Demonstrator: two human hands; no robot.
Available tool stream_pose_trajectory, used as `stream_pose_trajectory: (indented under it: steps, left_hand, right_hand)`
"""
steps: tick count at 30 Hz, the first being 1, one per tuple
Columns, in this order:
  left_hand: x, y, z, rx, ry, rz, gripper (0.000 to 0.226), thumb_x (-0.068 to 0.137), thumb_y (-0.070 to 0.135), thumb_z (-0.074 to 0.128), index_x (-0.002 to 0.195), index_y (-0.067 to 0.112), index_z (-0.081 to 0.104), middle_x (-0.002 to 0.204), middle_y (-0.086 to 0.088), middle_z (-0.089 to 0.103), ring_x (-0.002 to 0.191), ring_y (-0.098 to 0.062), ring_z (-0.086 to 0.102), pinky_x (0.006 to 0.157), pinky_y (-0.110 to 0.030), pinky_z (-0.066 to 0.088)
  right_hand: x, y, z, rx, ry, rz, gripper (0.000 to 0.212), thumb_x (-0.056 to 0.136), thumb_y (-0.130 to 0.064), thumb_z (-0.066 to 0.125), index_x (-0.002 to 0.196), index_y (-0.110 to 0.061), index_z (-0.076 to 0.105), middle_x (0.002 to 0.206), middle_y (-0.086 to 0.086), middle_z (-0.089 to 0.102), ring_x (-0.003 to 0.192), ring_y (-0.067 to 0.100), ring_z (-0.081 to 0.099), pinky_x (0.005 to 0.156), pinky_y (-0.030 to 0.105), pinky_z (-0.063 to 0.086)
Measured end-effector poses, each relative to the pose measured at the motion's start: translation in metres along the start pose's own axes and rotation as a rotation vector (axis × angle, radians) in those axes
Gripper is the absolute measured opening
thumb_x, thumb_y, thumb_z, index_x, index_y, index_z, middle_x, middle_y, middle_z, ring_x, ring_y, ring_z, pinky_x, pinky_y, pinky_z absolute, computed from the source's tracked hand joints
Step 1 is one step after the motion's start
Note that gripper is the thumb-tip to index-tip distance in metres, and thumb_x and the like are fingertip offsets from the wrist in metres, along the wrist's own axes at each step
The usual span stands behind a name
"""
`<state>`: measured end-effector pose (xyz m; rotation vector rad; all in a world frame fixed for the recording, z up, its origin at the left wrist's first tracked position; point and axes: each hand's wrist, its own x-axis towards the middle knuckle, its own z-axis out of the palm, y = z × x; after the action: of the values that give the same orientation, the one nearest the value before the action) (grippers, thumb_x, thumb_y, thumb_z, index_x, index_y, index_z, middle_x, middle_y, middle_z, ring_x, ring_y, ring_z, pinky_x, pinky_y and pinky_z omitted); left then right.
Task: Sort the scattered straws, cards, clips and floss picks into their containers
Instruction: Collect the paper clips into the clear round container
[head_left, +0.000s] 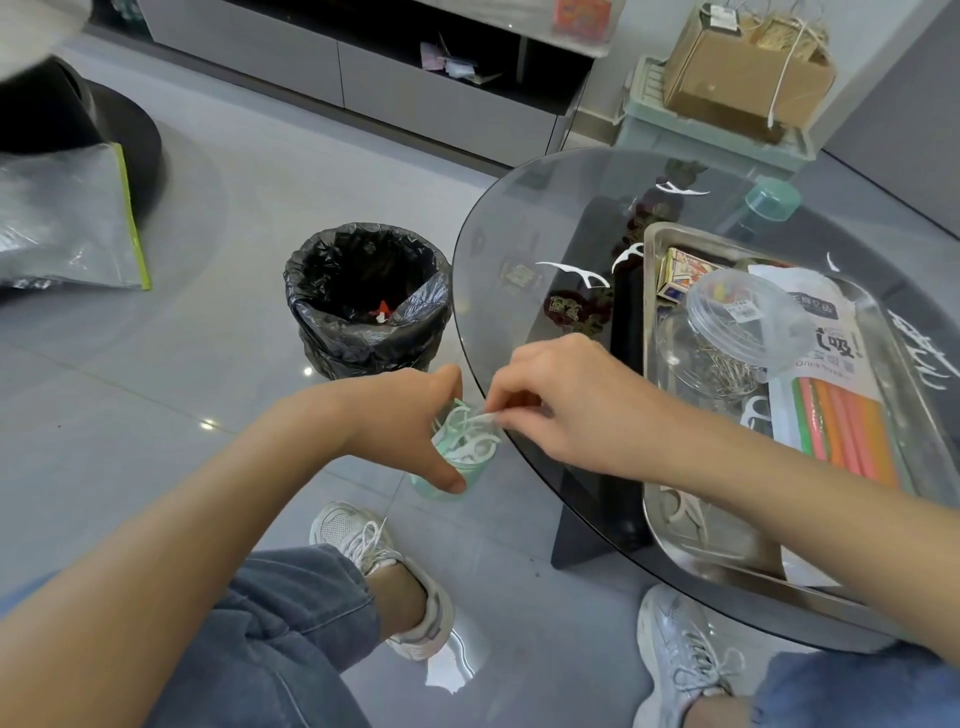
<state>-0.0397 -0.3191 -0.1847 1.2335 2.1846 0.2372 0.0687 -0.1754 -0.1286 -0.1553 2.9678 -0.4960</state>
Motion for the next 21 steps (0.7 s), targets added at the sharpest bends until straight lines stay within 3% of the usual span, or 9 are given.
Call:
stream_pose_trajectory:
  steps: [3, 6, 9, 11, 16, 21]
  left_hand:
    - [0.0, -0.001, -0.001, -0.021, 0.014, 0.032, 0.067, 0.066, 0.053, 0.078, 0.111, 0.021, 0.039, 0.101, 0.004, 0.056, 0.088, -0.014, 0.056, 0.081, -0.035, 0.05]
    - [-0.001, -0.003, -0.002, -0.052, 0.038, 0.04, 0.073, 0.066, 0.051, 0.078, 0.12, 0.019, 0.041, 0.108, 0.004, 0.058, 0.095, -0.016, 0.057, 0.087, -0.036, 0.049]
    - [-0.002, -0.008, -0.005, -0.042, 0.086, 0.006, 0.066, 0.066, 0.053, 0.077, 0.109, 0.02, 0.041, 0.097, 0.008, 0.055, 0.084, -0.011, 0.055, 0.074, -0.03, 0.048]
    - [-0.002, -0.011, -0.007, -0.028, 0.111, -0.005, 0.059, 0.065, 0.054, 0.077, 0.096, 0.025, 0.036, 0.086, 0.012, 0.05, 0.074, -0.005, 0.05, 0.061, -0.024, 0.04]
    - [-0.001, -0.011, -0.007, -0.01, 0.126, 0.015, 0.056, 0.063, 0.057, 0.075, 0.082, 0.031, 0.029, 0.081, 0.013, 0.047, 0.07, -0.003, 0.048, 0.057, -0.023, 0.035]
    - [0.001, -0.015, -0.009, -0.023, 0.106, -0.02, 0.064, 0.062, 0.06, 0.076, 0.096, 0.026, 0.034, 0.083, 0.012, 0.048, 0.071, -0.003, 0.047, 0.057, -0.024, 0.036]
  right_hand:
    - [0.014, -0.005, 0.008, 0.228, -0.046, 0.07, 0.009, 0.079, -0.013, 0.072, 0.088, -0.014, 0.076, 0.08, -0.001, 0.073, 0.074, 0.007, 0.065, 0.076, 0.025, 0.051]
    - [0.026, -0.008, 0.014, 0.378, -0.02, 0.135, 0.011, 0.074, -0.009, 0.075, 0.085, -0.012, 0.076, 0.081, -0.001, 0.074, 0.077, 0.007, 0.068, 0.078, 0.025, 0.053]
    - [0.028, -0.005, 0.016, 0.545, 0.042, 0.205, 0.016, 0.076, -0.002, 0.072, 0.089, -0.011, 0.073, 0.087, 0.002, 0.074, 0.081, 0.009, 0.07, 0.083, 0.03, 0.056]
    - [0.026, -0.003, 0.016, 0.585, 0.045, 0.203, 0.017, 0.079, 0.001, 0.067, 0.091, -0.011, 0.072, 0.089, 0.003, 0.073, 0.083, 0.011, 0.07, 0.084, 0.032, 0.056]
    - [0.023, -0.008, 0.019, 0.429, 0.029, 0.08, 0.019, 0.082, 0.0, 0.061, 0.089, -0.012, 0.075, 0.083, -0.001, 0.074, 0.08, 0.008, 0.069, 0.081, 0.029, 0.054]
    - [0.024, 0.002, 0.003, 0.486, 0.325, 0.108, 0.013, 0.08, -0.005, 0.066, 0.083, -0.014, 0.076, 0.078, -0.004, 0.074, 0.072, 0.001, 0.068, 0.075, 0.013, 0.052]
